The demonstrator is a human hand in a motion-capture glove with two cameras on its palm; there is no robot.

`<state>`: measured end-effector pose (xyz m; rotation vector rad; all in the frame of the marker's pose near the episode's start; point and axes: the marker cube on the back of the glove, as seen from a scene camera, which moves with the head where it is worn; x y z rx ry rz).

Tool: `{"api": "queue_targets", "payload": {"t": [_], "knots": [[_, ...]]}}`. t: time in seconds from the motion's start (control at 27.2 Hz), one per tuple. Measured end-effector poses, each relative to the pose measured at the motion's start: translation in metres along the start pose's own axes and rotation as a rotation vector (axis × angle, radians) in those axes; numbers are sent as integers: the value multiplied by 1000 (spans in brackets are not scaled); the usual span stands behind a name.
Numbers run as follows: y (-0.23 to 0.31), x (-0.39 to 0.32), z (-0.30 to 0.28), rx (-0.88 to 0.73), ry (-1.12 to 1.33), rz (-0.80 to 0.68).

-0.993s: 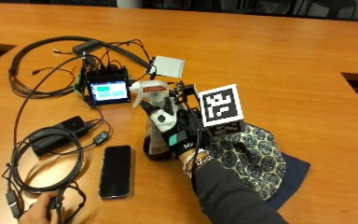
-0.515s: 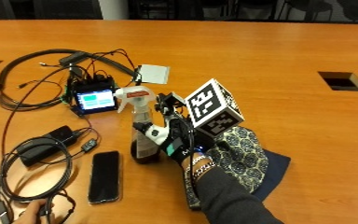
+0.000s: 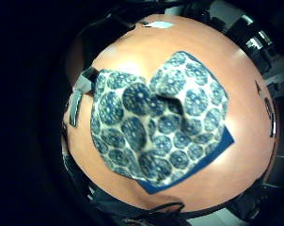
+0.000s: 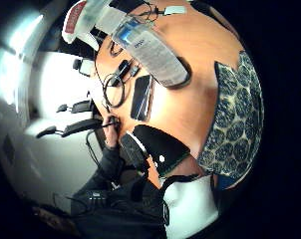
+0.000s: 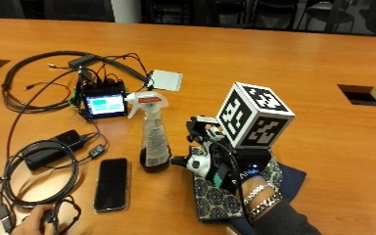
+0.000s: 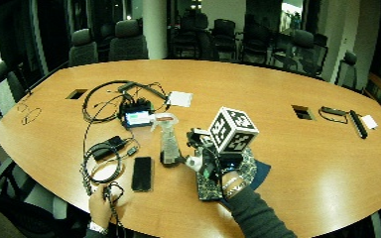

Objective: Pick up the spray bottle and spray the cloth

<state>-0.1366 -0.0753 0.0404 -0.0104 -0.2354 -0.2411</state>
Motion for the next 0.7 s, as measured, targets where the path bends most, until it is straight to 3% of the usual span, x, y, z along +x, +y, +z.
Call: {"api": "queue_targets", "payload": {"t": [0.7], "knots": [[94, 33, -33, -90, 169, 60]]}}
